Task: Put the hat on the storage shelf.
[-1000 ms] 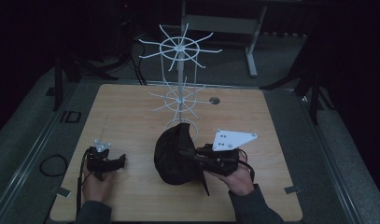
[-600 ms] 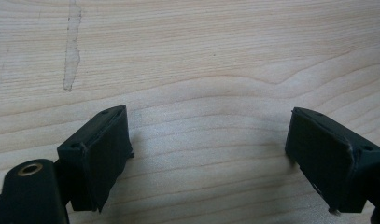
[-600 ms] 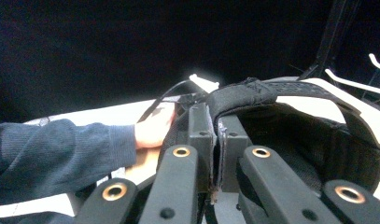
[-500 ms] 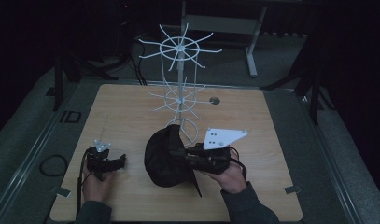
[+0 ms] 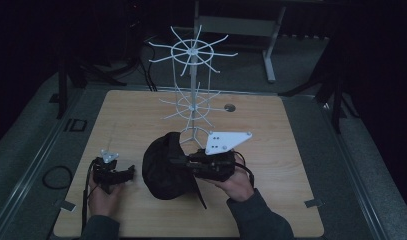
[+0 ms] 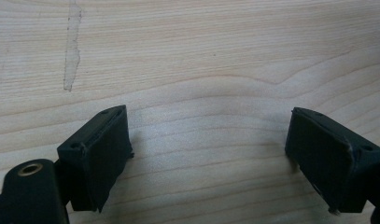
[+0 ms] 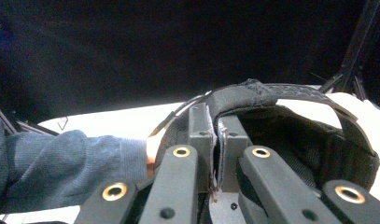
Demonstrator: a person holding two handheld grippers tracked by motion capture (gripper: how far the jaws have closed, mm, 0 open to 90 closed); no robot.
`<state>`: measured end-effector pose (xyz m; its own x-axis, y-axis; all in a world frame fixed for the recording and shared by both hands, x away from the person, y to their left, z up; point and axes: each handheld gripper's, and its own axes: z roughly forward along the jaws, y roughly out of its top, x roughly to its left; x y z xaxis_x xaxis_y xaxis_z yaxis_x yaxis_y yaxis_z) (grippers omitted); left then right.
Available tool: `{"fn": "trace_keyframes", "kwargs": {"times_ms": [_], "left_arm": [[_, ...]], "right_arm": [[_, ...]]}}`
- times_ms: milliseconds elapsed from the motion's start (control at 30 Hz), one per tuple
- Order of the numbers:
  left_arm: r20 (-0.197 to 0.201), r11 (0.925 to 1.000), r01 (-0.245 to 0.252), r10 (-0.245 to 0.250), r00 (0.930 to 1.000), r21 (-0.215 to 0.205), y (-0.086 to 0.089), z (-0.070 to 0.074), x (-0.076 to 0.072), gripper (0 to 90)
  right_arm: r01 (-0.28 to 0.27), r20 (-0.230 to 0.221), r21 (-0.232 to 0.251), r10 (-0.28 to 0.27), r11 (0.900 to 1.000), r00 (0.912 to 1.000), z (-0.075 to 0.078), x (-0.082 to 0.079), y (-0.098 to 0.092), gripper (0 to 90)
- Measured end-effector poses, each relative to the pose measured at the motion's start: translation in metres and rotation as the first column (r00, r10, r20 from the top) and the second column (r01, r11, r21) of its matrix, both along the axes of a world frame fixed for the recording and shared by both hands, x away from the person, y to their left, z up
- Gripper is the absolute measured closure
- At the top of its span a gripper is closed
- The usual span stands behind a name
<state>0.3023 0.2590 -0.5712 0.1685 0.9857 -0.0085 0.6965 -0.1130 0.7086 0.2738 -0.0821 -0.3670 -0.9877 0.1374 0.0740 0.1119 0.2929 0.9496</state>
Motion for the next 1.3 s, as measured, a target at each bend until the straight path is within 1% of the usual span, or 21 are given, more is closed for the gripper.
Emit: {"fn": "trace_keyframes", "kwargs": {"times_ms": [167,600,900,1300], "left_arm": [[0.0,1.0,0.0,0.0,1.0,0.0,0.0,0.0,0.0,14.3],[0.001,1.0,-0.001,0.001,1.0,-0.001,0.0,0.0,0.0,14.2],[-0.003,1.0,0.002,-0.002,1.0,0.001,0.0,0.0,0.0,14.2],[-0.004,1.0,0.002,-0.002,1.0,0.001,0.0,0.0,0.0,14.3]], "right_arm": [[-0.013,0.007,0.003,0.013,1.0,0.9999,0.003,0.001,0.004,87.0],[-0.038,0.021,0.03,0.037,0.999,0.9991,0.021,0.011,0.009,87.0],[-0.043,0.041,0.054,0.041,0.998,0.9983,0.037,0.016,0.009,86.9],[-0.038,0.06,0.073,0.034,0.997,0.9977,0.049,0.021,0.005,87.0]]}}
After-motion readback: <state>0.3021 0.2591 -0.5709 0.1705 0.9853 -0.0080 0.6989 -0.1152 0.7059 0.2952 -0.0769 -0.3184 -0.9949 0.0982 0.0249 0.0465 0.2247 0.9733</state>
